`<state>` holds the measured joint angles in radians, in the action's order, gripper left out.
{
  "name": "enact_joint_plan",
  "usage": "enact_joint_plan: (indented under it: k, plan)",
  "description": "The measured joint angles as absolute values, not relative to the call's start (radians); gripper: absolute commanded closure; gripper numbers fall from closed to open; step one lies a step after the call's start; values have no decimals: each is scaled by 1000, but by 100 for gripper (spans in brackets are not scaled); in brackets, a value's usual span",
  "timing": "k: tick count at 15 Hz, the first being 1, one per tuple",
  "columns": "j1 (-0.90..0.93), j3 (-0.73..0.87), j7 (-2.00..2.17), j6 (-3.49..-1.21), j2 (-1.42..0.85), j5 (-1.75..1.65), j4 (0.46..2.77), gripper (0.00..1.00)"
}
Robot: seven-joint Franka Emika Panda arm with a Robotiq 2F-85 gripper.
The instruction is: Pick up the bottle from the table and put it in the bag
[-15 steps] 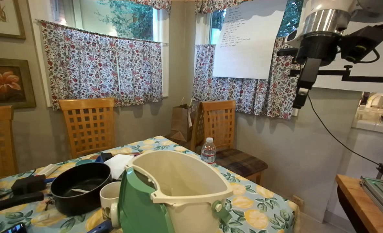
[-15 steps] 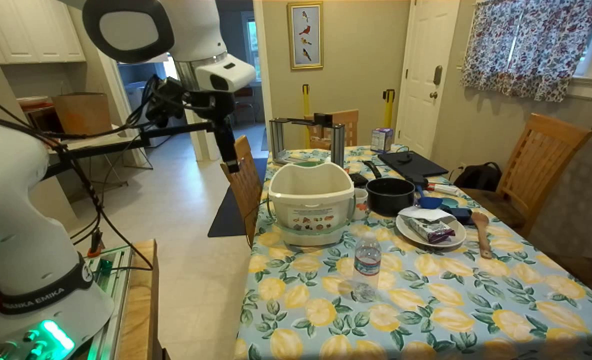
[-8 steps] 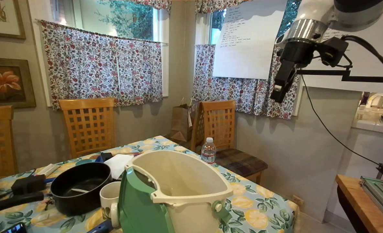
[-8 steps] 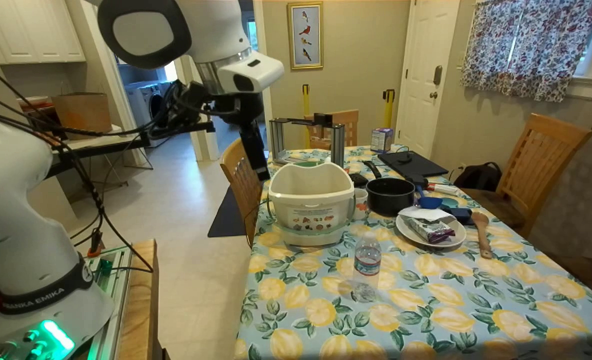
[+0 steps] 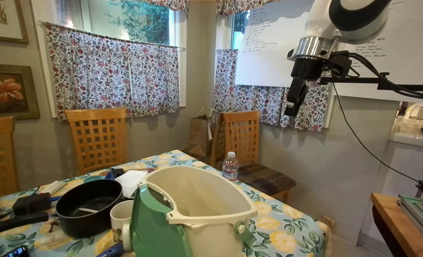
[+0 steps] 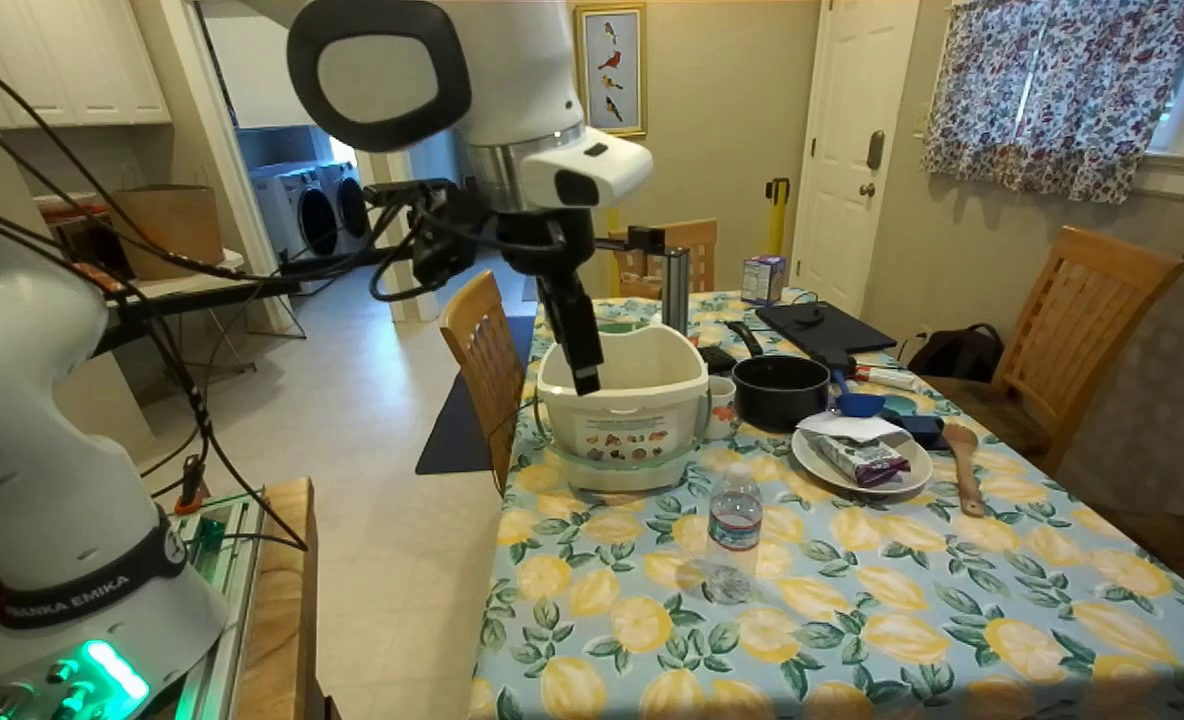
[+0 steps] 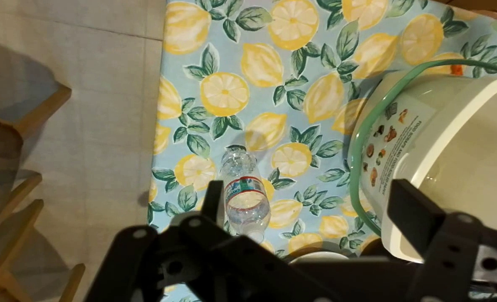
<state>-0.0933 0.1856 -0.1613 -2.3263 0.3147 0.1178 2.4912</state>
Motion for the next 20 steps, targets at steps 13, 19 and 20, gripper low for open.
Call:
enact_joint_plan:
  k: [13, 19, 20]
  plan:
    - [-93, 183, -113, -2688, 166, 131, 2479, 0]
    - [-93, 179, -121, -2752, 11, 132, 2403, 0]
    - [-93, 176, -126, -2766, -14, 133, 2391, 0]
